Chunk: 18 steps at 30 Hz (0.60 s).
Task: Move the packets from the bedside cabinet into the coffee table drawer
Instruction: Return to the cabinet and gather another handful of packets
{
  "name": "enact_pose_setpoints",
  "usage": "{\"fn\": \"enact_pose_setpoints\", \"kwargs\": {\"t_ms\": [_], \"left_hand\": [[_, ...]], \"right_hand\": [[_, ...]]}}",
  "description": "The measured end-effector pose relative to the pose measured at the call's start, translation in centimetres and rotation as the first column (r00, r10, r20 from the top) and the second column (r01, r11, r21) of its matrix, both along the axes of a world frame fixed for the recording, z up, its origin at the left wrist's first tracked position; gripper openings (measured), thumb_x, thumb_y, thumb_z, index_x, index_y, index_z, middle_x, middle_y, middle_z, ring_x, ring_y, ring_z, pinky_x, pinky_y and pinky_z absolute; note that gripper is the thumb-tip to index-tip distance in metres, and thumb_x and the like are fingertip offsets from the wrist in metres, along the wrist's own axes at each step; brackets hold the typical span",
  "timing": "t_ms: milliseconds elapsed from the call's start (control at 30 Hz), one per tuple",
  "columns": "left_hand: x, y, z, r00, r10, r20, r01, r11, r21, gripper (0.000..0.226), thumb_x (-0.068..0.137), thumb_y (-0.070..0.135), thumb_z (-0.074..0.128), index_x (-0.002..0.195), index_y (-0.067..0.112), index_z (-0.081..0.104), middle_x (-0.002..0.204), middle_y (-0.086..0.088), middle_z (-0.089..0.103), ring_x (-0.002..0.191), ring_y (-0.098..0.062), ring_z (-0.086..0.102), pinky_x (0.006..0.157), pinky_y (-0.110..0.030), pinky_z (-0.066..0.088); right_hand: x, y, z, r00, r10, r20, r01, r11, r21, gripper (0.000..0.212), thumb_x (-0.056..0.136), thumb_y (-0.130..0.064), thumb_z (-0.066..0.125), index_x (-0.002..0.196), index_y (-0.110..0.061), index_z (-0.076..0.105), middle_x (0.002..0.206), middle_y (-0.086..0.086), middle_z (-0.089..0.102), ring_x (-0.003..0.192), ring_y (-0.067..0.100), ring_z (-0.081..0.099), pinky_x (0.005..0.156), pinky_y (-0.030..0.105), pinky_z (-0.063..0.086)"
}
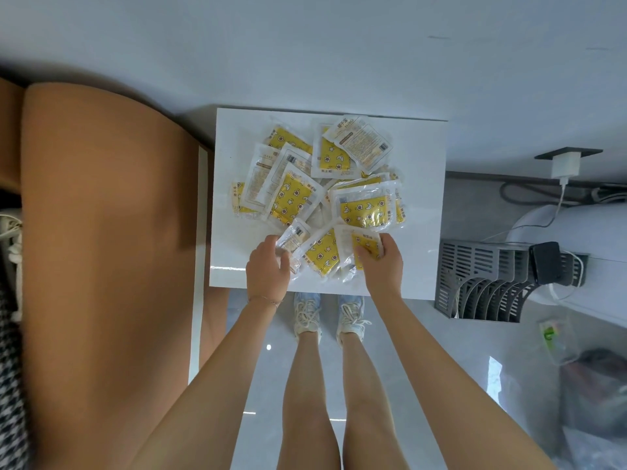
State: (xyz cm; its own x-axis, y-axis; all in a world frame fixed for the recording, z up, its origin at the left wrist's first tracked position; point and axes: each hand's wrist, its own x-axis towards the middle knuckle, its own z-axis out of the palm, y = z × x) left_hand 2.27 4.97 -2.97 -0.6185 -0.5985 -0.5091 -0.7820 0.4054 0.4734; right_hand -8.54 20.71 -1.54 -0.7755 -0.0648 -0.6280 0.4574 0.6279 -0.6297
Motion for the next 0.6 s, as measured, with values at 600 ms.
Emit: {"fn": "enact_pose_setpoints", "kwargs": {"t_ms": [600], "left_hand": [[-0.8, 3.0, -0.6, 0.971, 0.229, -0.066, -0.216, 0.961, 0.171, 0.048, 0.091, 0.045, 0.048, 0.118, 0.006, 0.054, 0.113, -0.009, 0.063, 0.106, -0.029, 0.057, 0.089, -0.04, 0.048]], "right_hand": [[-1.5, 2.0, -0.8, 0.997, -0.041, 0.073, 0.038, 0.999, 0.036, 0.018, 0.085, -0.018, 0.067, 0.09, -0.009, 0.053, 0.071, -0.002, 0.048, 0.063, 0.015, 0.044, 0.053, 0.02, 0.038]]}}
